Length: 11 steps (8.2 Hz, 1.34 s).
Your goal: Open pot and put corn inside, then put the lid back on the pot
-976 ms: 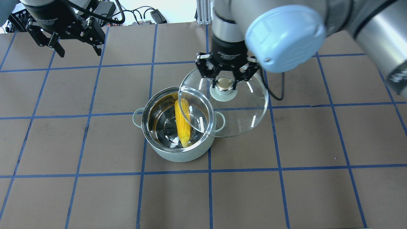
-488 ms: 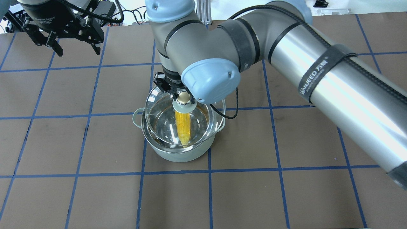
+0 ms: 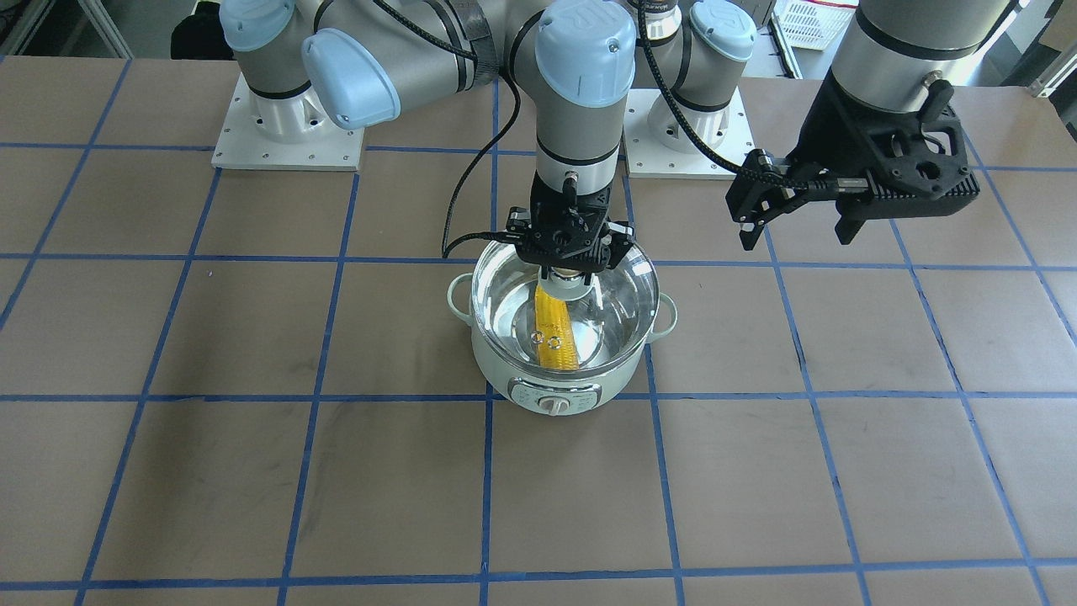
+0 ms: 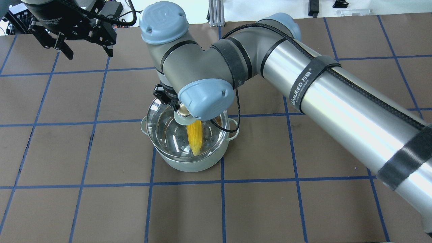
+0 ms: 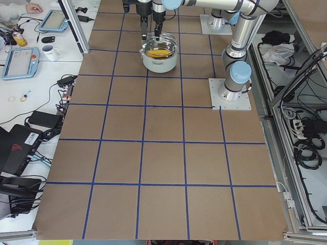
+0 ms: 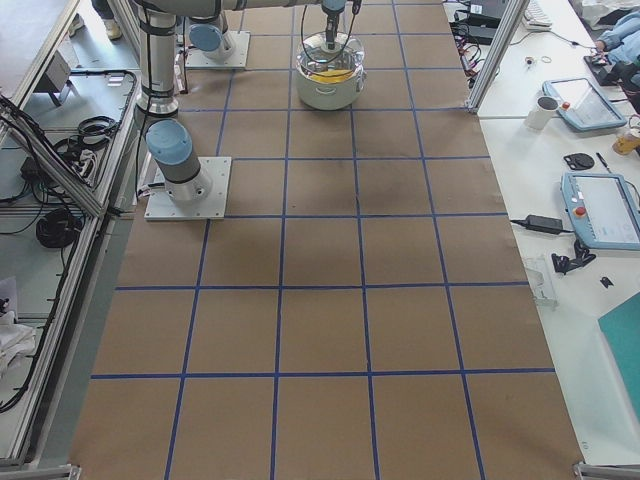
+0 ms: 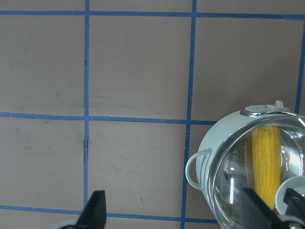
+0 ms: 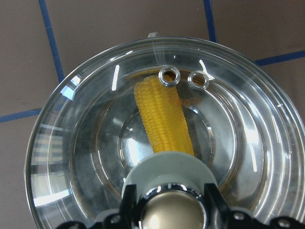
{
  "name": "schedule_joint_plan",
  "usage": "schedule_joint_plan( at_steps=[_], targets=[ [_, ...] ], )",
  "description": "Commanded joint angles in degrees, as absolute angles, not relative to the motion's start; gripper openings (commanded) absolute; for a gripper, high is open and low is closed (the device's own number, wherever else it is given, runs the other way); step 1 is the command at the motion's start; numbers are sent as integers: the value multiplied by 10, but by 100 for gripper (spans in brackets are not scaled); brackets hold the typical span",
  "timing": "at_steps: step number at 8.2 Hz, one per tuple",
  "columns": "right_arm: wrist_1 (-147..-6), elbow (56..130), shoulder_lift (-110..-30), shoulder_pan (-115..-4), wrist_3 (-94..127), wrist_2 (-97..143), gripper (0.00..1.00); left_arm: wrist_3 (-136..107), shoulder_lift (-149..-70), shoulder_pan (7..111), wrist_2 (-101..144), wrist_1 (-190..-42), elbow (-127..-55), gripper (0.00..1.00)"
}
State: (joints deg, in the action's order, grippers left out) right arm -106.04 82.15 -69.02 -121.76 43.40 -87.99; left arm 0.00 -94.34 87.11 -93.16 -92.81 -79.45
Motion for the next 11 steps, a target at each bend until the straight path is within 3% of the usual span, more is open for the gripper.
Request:
schedule_joint_plan(
  at_steps=[1, 11],
  targets=[
    [-1060, 828, -687, -1222, 439, -886, 1, 3, -943, 872, -925, -927, -795, 100],
    [-1082, 835, -672, -1222, 437, -887, 5, 10, -944, 872, -930, -926, -799, 100]
  ],
)
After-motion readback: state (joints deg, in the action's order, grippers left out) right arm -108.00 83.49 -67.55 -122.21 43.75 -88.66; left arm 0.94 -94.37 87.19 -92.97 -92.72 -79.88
